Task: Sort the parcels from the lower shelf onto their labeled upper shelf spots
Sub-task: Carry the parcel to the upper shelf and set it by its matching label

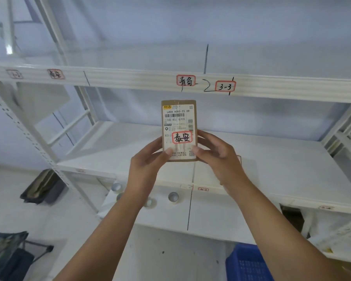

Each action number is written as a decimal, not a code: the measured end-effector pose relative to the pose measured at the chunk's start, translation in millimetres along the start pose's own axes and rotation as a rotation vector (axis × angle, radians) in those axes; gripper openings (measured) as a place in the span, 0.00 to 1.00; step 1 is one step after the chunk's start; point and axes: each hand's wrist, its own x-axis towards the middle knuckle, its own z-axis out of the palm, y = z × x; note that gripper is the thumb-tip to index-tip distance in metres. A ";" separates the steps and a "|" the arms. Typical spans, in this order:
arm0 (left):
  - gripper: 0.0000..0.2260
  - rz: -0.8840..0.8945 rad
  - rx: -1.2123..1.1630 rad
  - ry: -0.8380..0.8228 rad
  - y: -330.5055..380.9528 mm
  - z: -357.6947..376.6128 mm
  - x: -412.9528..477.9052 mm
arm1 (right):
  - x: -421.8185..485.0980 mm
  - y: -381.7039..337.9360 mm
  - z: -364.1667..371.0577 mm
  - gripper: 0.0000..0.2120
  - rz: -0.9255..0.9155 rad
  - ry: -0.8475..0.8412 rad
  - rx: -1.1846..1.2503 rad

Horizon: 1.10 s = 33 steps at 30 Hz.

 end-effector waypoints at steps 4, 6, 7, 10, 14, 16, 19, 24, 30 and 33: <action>0.17 0.034 0.006 0.034 21.1 -44.1 -9.8 | -2.8 -17.6 42.8 0.21 -0.018 -0.016 0.004; 0.13 0.047 0.001 0.053 32.0 -66.9 -15.4 | -5.0 -25.4 66.4 0.21 -0.028 -0.038 0.000; 0.12 0.055 0.002 0.062 37.4 -77.7 -18.2 | -6.2 -29.6 78.8 0.20 -0.036 -0.047 -0.001; 0.12 0.073 0.006 0.101 50.8 -108.6 -23.9 | -7.7 -42.7 113.8 0.21 -0.055 -0.064 0.002; 0.11 0.104 0.003 0.125 67.4 -151.8 -27.7 | -6.2 -61.8 158.3 0.24 -0.075 -0.088 -0.056; 0.11 0.129 0.006 0.129 76.6 -173.1 -26.2 | -2.8 -72.3 179.3 0.27 -0.099 -0.101 -0.096; 0.11 0.167 0.030 0.142 90.7 -200.6 -19.0 | 4.7 -88.6 206.5 0.28 -0.149 -0.114 -0.168; 0.10 0.201 0.082 0.127 116.2 -236.4 7.8 | 32.8 -112.0 238.8 0.31 -0.208 -0.121 -0.251; 0.17 0.287 0.202 0.096 140.9 -270.0 62.4 | 91.4 -138.0 262.2 0.39 -0.226 -0.142 -0.300; 0.17 0.308 0.288 0.085 153.0 -281.9 93.2 | 124.1 -146.9 271.8 0.32 -0.261 -0.181 -0.319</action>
